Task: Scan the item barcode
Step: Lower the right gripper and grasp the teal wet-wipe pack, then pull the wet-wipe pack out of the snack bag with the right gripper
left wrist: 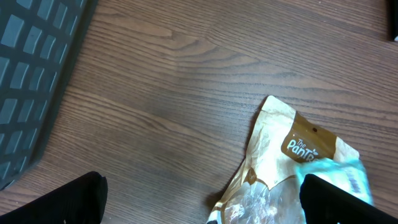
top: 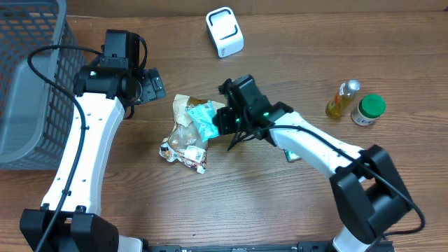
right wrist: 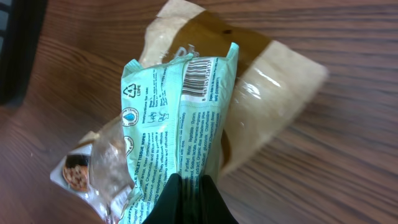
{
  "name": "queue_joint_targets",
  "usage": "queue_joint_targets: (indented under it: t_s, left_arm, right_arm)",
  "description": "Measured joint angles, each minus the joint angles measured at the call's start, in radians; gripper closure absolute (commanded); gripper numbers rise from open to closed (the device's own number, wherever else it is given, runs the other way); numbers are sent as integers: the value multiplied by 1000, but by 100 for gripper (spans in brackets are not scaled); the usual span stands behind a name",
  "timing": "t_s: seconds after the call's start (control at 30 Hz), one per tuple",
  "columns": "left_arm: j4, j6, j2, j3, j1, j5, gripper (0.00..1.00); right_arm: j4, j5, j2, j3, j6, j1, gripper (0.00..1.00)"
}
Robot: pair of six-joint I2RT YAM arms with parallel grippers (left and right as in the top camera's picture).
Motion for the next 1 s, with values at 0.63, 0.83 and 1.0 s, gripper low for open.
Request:
queue_joint_targets:
  t_s: [0.63, 0.83, 1.0]
  left_arm:
    - [0, 0, 0, 0, 0, 0, 1]
    - [0, 0, 0, 0, 0, 0, 0]
    - [0, 0, 0, 0, 0, 0, 0]
  right_arm:
    - [-306, 183, -13, -2, -116, -116, 8]
    - [-316, 207, -13, -2, -69, -116, 7]
    - [-320, 137, -13, -2, -32, -105, 6]
